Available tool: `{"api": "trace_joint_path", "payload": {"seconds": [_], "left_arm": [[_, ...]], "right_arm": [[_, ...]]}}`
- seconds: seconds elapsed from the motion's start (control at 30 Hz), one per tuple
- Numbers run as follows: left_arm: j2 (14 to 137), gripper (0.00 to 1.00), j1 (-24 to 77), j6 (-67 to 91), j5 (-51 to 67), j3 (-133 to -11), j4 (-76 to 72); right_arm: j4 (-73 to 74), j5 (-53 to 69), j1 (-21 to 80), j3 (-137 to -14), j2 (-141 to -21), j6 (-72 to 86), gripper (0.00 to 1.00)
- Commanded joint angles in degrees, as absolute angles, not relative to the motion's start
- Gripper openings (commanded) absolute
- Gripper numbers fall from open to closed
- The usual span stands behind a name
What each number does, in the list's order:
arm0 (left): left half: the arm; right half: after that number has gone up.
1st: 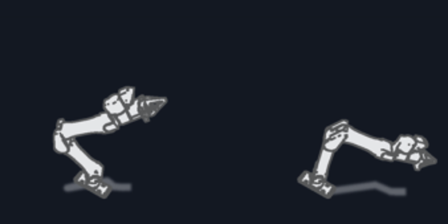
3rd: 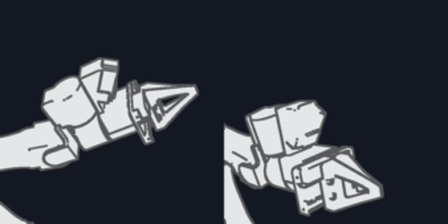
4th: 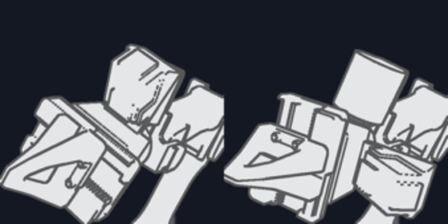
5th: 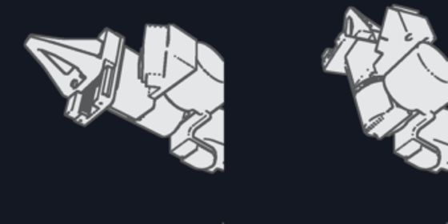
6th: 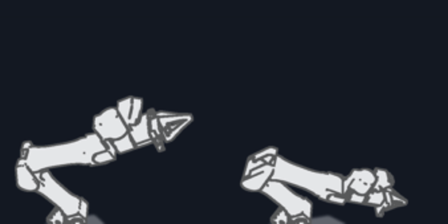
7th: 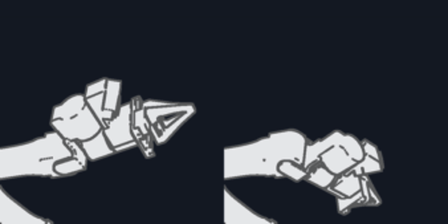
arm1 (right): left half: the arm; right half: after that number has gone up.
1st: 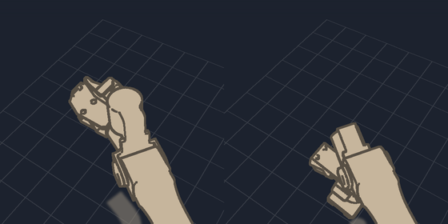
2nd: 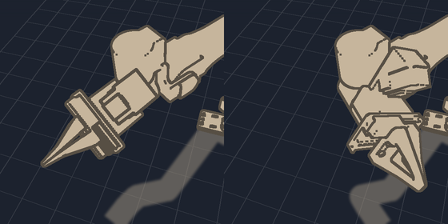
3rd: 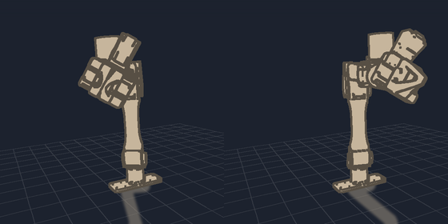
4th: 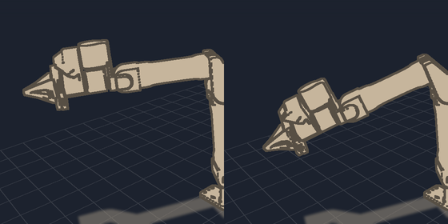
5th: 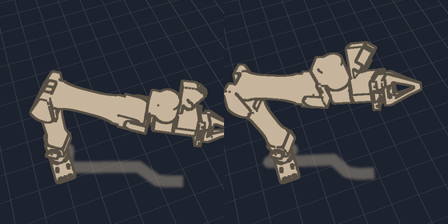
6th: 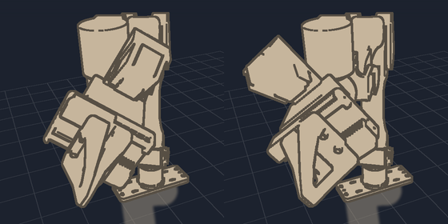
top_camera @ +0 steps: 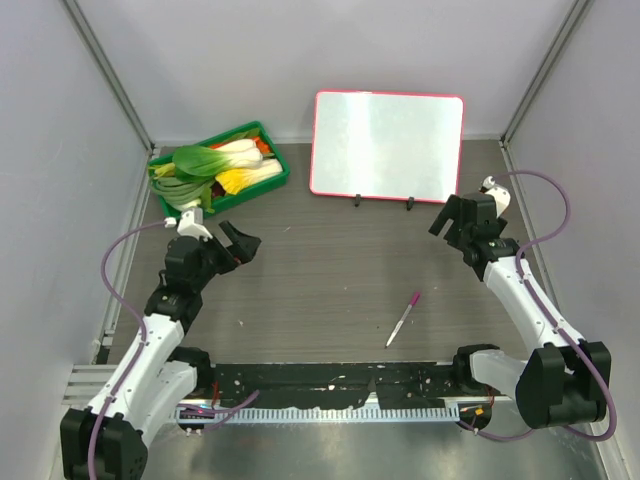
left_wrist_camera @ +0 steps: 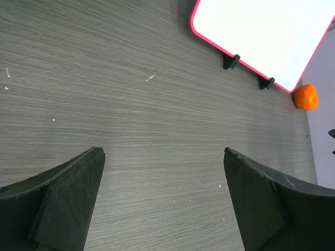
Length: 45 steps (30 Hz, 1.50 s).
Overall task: Write a sentence on the whiteboard
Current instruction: Pick up the whiteboard marker at the center of the board.
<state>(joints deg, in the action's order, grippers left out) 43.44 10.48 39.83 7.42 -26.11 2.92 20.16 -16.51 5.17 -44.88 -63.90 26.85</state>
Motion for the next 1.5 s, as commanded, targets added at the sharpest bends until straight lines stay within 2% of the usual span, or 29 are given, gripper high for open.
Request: {"api": "trace_joint_path", "payload": {"seconds": [0.0, 0.17, 0.3, 0.6, 0.93, 1.2, 1.47], "left_arm": [[45.61, 1.0, 10.37, 40.07, 9.14, -29.35, 3.6], [51.23, 1.0, 10.28, 37.0, 16.25, -30.32, 0.36], [58.87, 1.0, 12.03, 35.08, 16.26, -35.84, 2.98], [80.57, 1.0, 37.32, 26.99, -6.13, -59.74, 18.45], [107.21, 1.0, 60.63, 23.46, -16.96, -86.03, 28.91], [113.9, 0.93, 71.27, 28.91, -14.59, -88.33, 26.37], [116.71, 0.78, 75.85, 31.55, -12.13, -85.78, 25.39]], "right_arm": [[23.02, -11.87, 5.1, -45.09, -63.81, 29.35, 0.96], [24.35, -9.4, 5.19, -45.09, -64.77, 28.65, 0.96], [24.78, -9.58, 5.19, -45.09, -64.07, 27.34, 0.96], [26.01, -9.84, 5.19, -44.12, -62.58, 27.68, 0.96], [26.89, -11.24, 5.19, -41.13, -59.85, 29.44, 0.96], [28.47, -13.8, 4.75, -41.92, -61.35, 28.92, 0.97], [28.56, -14.42, 4.13, -41.75, -62.66, 28.91, 0.97]]}}
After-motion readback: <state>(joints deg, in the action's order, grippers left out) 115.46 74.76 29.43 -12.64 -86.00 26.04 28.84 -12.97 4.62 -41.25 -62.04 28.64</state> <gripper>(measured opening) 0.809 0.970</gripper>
